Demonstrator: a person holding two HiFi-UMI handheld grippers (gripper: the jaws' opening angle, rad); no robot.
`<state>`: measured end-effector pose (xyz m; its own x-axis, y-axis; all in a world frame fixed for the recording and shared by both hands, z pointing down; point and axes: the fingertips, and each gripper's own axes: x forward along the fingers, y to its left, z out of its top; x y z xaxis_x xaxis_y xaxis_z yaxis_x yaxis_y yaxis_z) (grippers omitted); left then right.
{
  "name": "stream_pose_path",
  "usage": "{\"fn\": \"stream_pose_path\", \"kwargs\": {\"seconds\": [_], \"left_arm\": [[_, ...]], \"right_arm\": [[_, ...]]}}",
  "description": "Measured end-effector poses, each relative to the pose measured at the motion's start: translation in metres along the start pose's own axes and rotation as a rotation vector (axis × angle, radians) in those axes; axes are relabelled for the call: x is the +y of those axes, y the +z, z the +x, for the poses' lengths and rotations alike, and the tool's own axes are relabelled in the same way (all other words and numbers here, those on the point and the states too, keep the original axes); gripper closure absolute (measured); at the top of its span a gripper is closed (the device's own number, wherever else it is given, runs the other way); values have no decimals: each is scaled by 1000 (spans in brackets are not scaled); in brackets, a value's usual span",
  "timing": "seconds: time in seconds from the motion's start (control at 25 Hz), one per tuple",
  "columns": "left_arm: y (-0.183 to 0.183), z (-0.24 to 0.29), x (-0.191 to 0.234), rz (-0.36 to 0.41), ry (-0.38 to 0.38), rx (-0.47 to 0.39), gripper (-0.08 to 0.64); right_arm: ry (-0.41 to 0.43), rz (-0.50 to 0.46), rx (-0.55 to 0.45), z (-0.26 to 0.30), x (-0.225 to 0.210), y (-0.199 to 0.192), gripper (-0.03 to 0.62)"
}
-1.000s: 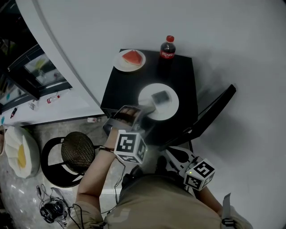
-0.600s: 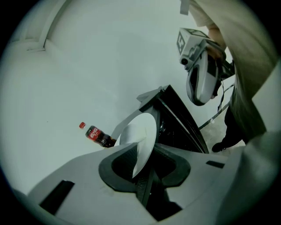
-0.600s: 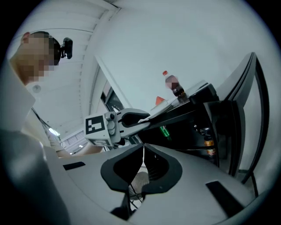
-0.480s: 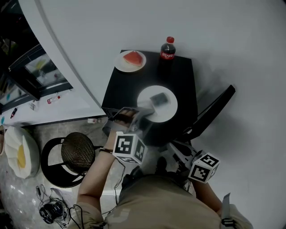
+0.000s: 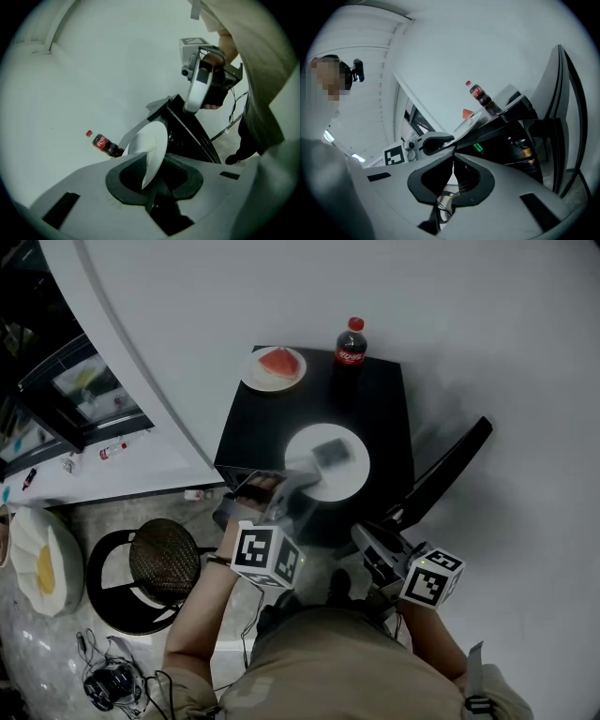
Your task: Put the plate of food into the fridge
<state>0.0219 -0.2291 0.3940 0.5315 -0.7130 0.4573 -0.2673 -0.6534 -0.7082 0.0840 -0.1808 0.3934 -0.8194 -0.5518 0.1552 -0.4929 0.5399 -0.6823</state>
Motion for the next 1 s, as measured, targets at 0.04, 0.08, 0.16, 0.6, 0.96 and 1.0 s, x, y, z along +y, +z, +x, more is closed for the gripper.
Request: {"fn": "stream_pose_path", "kwargs": {"seconds": [0.04,0.08,0.16,0.6,0.96,1.0], "left_arm": [[0,-1,-1,-2,-1,-2,472],[0,-2,-1,-4,-2,-3,472],[0,-3,-2,-7,-4,-7,472],[-1,-21,-10,-1,-20,-40,472],[0,-29,-16,-1,-27,-66,472],[0,-29,-16,1,-28,-67,472]], "right_arm": [[-2,13,-5,2,-1,3,569],[-2,21,-10,3,-2,6,569],[-4,31,-20,6,-4,13,569],[-7,155,-100,16,-11,42,566],[-44,312,-78,24,-28,40,528],[-33,342,-70,26,-27,38,526]]}}
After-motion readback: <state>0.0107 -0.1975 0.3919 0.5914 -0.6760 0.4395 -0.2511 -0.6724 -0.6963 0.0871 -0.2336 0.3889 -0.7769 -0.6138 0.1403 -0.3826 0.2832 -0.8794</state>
